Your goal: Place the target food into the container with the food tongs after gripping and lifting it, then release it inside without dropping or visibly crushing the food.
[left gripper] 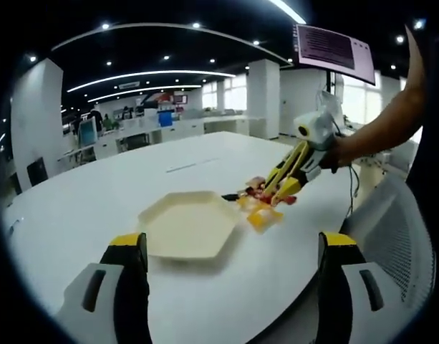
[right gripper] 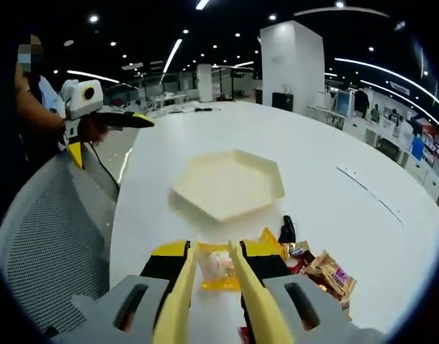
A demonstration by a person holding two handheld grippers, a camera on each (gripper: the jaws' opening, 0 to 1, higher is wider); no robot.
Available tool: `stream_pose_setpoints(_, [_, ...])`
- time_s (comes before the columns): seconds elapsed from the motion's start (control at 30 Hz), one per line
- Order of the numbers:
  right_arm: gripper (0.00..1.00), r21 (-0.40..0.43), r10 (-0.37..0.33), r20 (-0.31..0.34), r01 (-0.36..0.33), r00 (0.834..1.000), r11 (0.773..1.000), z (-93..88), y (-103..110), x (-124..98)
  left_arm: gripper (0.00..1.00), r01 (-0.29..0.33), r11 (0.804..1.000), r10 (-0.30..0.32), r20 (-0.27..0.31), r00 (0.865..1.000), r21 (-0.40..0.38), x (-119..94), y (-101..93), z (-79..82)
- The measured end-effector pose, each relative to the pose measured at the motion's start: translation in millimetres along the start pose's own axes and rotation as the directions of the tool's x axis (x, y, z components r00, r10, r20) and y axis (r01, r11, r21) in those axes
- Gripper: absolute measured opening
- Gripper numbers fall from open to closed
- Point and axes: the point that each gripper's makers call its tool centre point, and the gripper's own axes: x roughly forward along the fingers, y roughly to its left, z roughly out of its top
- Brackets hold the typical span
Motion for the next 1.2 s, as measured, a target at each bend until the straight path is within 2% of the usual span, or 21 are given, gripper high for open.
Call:
stream_pose_setpoints(0.1, [0.26, 0.001, 0.001, -0.016, -0.001, 1.0, 1.0, -5.4, -1.5, 3.3, 0.93, 0.001, 1.0, -0.001, -0.005, 1.0, -0.001, 0.0, -0.2, -0.8])
stream_pose_setpoints(0.2, [0.26, 0.041, 0.016, -0.034, -0.015, 0.999, 0.999, -12.0, -1.9, 6.4, 0.93, -0.003, 1.0, 0.003, -0.003, 1.0, -0.004, -0.1, 0.5, -0.3])
stream_pose_setpoints(0.43, [0.27, 0.014, 0.003, -0.098, -0.001, 0.995, 1.0, -25.6, -8.0, 13.7, 0.91, -0.006, 1.0, 0.005, -0.01, 1.0, -0.009, 0.1, 1.2, -1.5])
stream_pose_setpoints(0.63, [0.28, -0.002, -0.006, -0.112, 0.005, 0.994, 1.0, -22.9, -9.5, 18.1, 0.88, -0.008, 1.0, 0.008, -0.013, 1.0, -0.013, -0.2, 2.2, -2.4])
stream_pose_setpoints(0.93, [0.27, -0.106, -0.039, -0.178, 0.021, 0.983, 0.994, -24.6, -14.6, 29.3, 0.85, -0.009, 1.0, 0.009, -0.02, 1.0, -0.009, -0.7, 2.7, -3.7])
stream_pose_setpoints(1.2, [0.18, -0.051, -0.076, -0.196, 0.067, 0.978, 0.996, -20.7, -16.7, 27.3, 0.82, -0.01, 1.0, 0.01, -0.023, 1.0, -0.009, -1.0, 2.8, -4.0])
